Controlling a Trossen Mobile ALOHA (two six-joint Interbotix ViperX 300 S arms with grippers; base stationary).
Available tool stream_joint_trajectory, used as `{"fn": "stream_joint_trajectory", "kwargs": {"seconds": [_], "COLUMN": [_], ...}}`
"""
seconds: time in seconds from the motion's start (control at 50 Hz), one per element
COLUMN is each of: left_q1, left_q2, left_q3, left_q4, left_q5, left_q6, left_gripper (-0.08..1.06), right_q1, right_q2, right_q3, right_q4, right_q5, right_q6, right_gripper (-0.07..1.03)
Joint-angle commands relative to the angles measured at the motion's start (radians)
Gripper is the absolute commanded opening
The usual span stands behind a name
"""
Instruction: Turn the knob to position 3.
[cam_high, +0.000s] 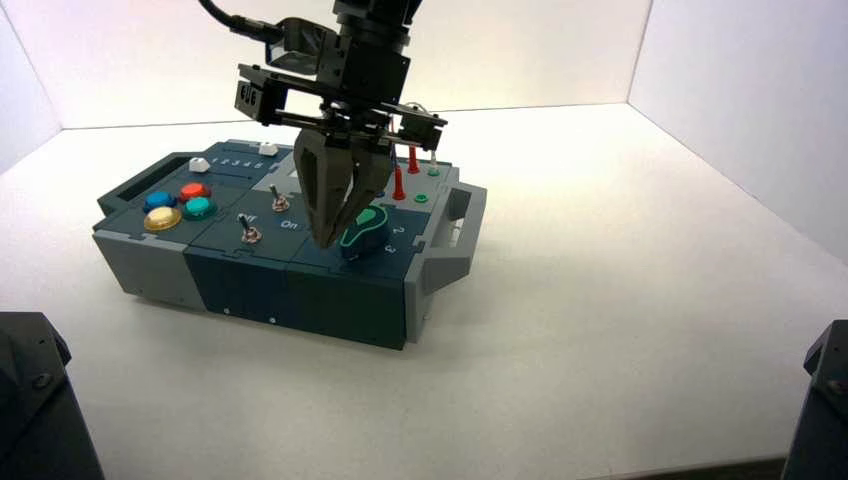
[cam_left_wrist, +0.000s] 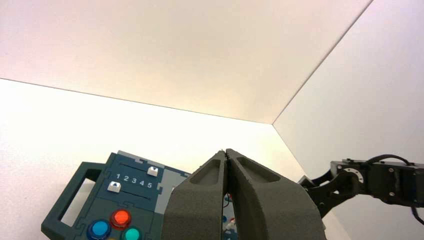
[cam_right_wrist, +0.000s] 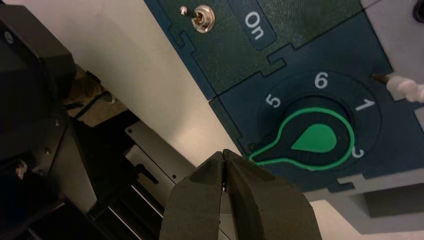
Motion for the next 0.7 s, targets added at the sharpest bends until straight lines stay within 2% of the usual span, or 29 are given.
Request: {"fn": "stream_joint_trajectory", "kwargs": {"seconds": [0.02,0.46,0.7], "left_q1": [-0.003,-0.003,-0.003], "left_q2": [0.015,0.017,0.031], "left_q3": [-0.015,-0.029,-0.029], "left_q4": [0.000,-0.003,-0.003], "left_q5": [-0.006,-0.005,-0.006], "left_q6": [0.000,0.000,0.000], "left_gripper": [-0.03,-0.03,-0.03], "right_q1": [-0.005,-0.060,-0.069], "right_q2": [-0.011,0.006,0.017], "right_q3": [-0.029,-0.015,-0.015], "right_q4": [0.006,0.006,0.006], "right_q5": [0.003,0.003,0.003], "right_q6": [0.000,0.002,0.002], "right_gripper": [-0.02,-0.02,-0.02]}}
